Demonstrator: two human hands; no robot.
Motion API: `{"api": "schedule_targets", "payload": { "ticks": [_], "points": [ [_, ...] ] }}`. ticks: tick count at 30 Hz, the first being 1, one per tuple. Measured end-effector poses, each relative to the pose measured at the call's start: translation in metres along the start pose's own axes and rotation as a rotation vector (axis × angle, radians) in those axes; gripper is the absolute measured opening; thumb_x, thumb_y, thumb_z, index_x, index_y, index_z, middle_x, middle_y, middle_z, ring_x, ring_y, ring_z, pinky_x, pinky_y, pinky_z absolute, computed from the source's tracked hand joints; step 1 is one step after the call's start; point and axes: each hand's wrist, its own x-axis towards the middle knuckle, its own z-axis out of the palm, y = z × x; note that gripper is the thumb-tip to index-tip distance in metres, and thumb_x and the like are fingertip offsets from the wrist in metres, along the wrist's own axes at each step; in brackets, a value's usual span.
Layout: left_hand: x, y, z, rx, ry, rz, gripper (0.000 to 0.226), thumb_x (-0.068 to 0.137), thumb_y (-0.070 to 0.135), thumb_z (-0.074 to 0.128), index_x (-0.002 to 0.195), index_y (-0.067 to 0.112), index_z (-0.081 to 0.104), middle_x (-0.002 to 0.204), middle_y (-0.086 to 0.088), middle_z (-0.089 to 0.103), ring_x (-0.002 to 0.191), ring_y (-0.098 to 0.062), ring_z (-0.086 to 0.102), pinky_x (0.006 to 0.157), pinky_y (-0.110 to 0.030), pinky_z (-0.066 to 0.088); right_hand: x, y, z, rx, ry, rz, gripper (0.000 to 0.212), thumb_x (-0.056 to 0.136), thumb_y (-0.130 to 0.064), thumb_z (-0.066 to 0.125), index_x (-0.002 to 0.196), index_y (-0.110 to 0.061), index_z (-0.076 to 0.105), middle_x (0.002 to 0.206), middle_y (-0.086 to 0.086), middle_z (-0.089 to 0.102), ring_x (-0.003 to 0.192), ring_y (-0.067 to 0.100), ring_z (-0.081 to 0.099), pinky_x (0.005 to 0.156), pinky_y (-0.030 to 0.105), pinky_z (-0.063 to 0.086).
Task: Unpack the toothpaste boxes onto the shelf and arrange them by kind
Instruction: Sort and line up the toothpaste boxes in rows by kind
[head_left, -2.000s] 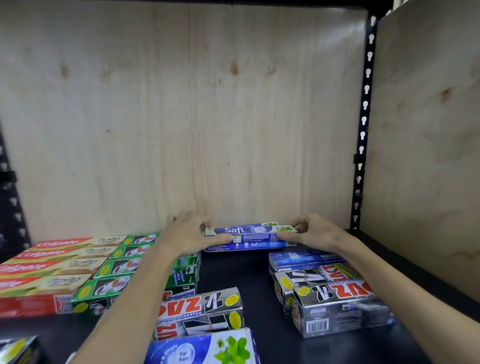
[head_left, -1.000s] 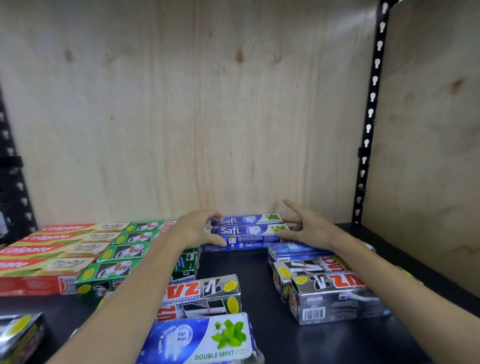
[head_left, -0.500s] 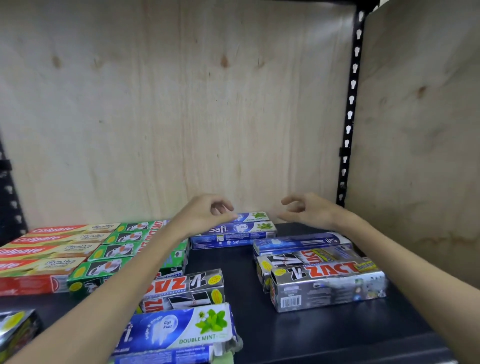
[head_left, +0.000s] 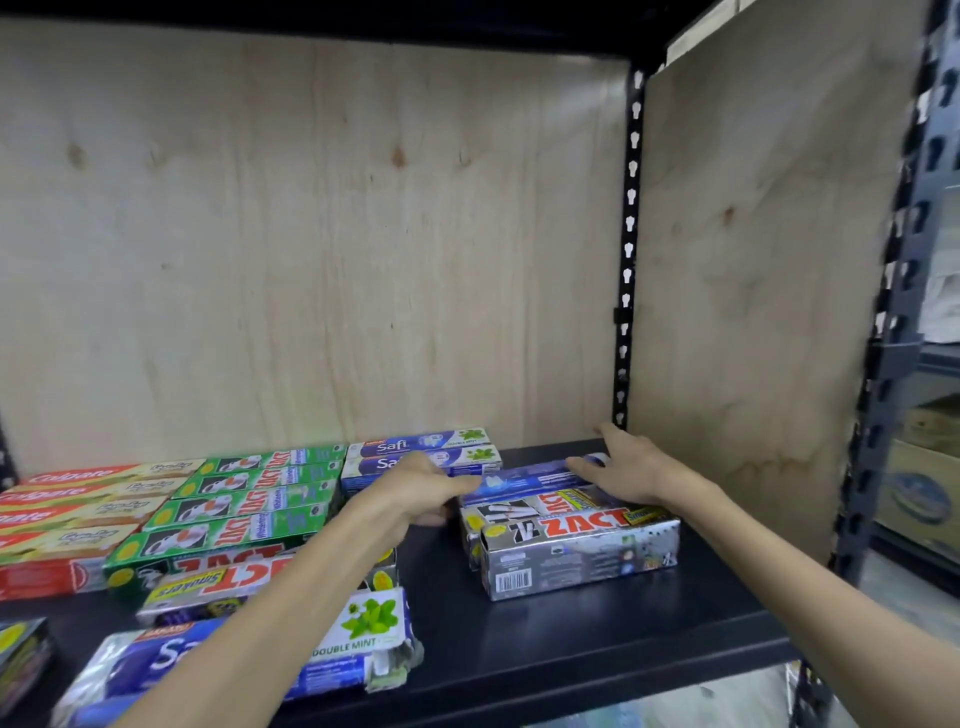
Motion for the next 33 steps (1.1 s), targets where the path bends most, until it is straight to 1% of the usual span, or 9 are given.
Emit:
{"api": "schedule_targets", "payload": {
  "ticks": [4,7,13,16,20,23,28,31,33],
  "points": [
    [0.005,-0.006,-0.008,-0.070,0.117,0.021,0.048,0.070,0.008,0.089,0.111,0.001,0.064,0.108,-0.011,0.071,0.102,-0.025,0.067,0.092,-0.038,0.056,-0.005,-0.001,0.002,0.103,0.055,-0.050,0.068,0.091,-0.044,0.069,0.145,-0.014,0.040,0.138,0.008,0.057,0.104,0.017,0.059,0.080,0.024,0.048],
    [0.003,-0.010,-0.020,-0.118,0.196,0.113,0.044,0.072,0.003,0.086,0.111,0.004,0.067,0.103,-0.010,0.074,0.093,-0.020,0.070,0.088,-0.031,0.056,-0.007,-0.002,0.006,0.155,0.150,-0.104,0.059,0.087,-0.036,0.076,0.136,-0.012,0.053,0.130,0.007,0.062,0.100,0.015,0.058,0.078,0.023,0.047],
    [-0.006,-0.018,-0.048,-0.104,0.394,0.197,0.025,0.084,0.031,0.081,0.102,0.027,0.064,0.097,-0.003,0.071,0.088,-0.016,0.067,0.074,-0.029,0.051,-0.007,-0.022,0.016,0.301,0.234,-0.223,0.056,0.078,-0.034,0.084,0.128,-0.018,0.064,0.114,0.000,0.072,0.097,0.011,0.067,0.082,0.033,0.058],
    [-0.012,-0.023,-0.060,-0.059,0.444,0.188,0.022,0.088,0.050,0.069,0.099,0.031,0.064,0.097,-0.001,0.072,0.091,-0.019,0.068,0.080,-0.034,0.053,-0.007,-0.033,0.024,0.295,0.259,-0.313,0.059,0.076,-0.030,0.086,0.129,-0.022,0.063,0.110,-0.005,0.073,0.093,0.002,0.068,0.081,0.016,0.054],
    [-0.028,-0.022,-0.070,0.122,0.467,0.235,0.036,0.099,0.055,0.049,0.099,0.023,0.064,0.080,0.014,0.059,0.084,-0.012,0.056,0.075,-0.029,0.038,-0.006,-0.046,0.030,0.335,0.316,-0.378,0.036,0.084,-0.021,0.080,0.118,-0.025,0.068,0.104,-0.009,0.069,0.094,0.001,0.063,0.068,0.007,0.049],
    [-0.031,-0.023,-0.077,0.255,0.466,0.257,0.052,0.100,0.058,0.041,0.094,0.016,0.070,0.075,0.008,0.064,0.071,-0.006,0.057,0.063,-0.026,0.039,-0.003,-0.053,0.036,0.317,0.287,-0.392,0.019,0.088,-0.021,0.076,0.107,-0.021,0.072,0.099,-0.009,0.071,0.095,0.002,0.065,0.075,0.017,0.056],
    [-0.024,-0.036,-0.092,0.466,0.292,0.325,0.049,0.092,0.060,0.057,0.086,0.014,0.072,0.073,0.005,0.071,0.068,-0.009,0.066,0.067,-0.030,0.050,0.008,-0.053,0.041,0.297,0.245,-0.346,0.016,0.092,-0.030,0.070,0.108,-0.026,0.072,0.096,-0.009,0.074,0.089,0.000,0.068,0.067,0.016,0.054],
    [-0.018,-0.043,-0.096,0.617,0.267,0.292,0.051,0.088,0.059,0.064,0.071,0.011,0.065,0.060,0.002,0.060,0.056,-0.012,0.054,0.059,-0.028,0.041,0.018,-0.052,0.044,0.235,0.173,-0.325,0.012,0.092,-0.029,0.070,0.104,-0.026,0.074,0.097,-0.008,0.074,0.089,0.001,0.067,0.081,0.026,0.056],
    [-0.016,-0.046,-0.096,0.715,0.279,0.283,0.046,0.087,0.061,0.063,0.079,0.017,0.070,0.069,0.002,0.069,0.067,-0.012,0.063,0.065,-0.028,0.045,0.023,-0.052,0.048,0.199,0.138,-0.323,0.009,0.092,-0.027,0.070,0.100,-0.027,0.074,0.100,-0.007,0.073,0.091,0.002,0.064,0.086,0.028,0.054]
  ]
}}
